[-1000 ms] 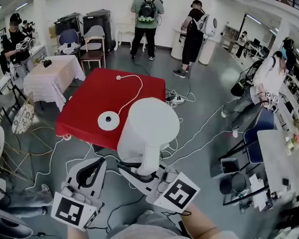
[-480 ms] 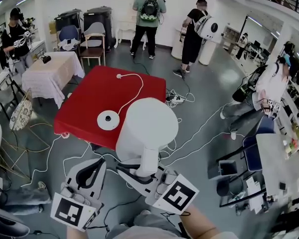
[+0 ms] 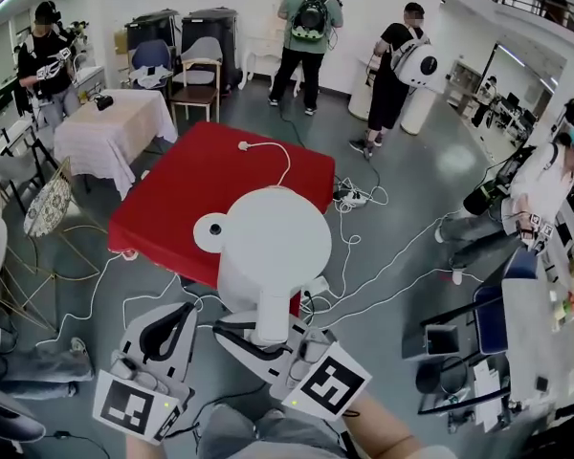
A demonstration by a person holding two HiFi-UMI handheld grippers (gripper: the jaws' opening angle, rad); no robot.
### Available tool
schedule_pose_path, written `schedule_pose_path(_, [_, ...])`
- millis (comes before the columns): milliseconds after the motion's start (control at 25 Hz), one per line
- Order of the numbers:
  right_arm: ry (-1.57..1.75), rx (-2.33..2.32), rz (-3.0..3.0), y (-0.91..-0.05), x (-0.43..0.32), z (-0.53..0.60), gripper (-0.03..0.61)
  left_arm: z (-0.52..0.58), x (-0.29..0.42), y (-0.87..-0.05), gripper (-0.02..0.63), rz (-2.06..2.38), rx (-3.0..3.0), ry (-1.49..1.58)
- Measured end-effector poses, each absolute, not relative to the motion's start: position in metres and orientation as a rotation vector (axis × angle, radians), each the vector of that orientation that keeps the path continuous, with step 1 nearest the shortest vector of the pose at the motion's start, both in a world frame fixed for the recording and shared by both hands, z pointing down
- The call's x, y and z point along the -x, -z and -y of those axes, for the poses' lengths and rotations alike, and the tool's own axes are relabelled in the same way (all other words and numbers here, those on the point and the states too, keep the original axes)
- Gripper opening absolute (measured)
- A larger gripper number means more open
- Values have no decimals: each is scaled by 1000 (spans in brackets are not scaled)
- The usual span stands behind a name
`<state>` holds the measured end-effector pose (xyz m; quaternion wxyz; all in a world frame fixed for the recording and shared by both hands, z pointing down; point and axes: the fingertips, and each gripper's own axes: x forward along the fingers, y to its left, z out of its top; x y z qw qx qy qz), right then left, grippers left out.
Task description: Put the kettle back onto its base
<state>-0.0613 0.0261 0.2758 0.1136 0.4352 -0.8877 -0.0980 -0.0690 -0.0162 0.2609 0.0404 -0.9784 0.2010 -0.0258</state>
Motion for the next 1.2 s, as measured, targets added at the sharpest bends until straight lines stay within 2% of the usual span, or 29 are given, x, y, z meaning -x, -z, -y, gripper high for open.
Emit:
schedule_pose_path(680, [305, -1450, 2532, -278, 72, 86, 29, 112, 79, -269, 11, -399, 3007, 86])
schedule_pose_path(1200, [223, -1317, 2602, -307, 59, 120, 29, 143, 74, -278, 11, -521, 2996, 68])
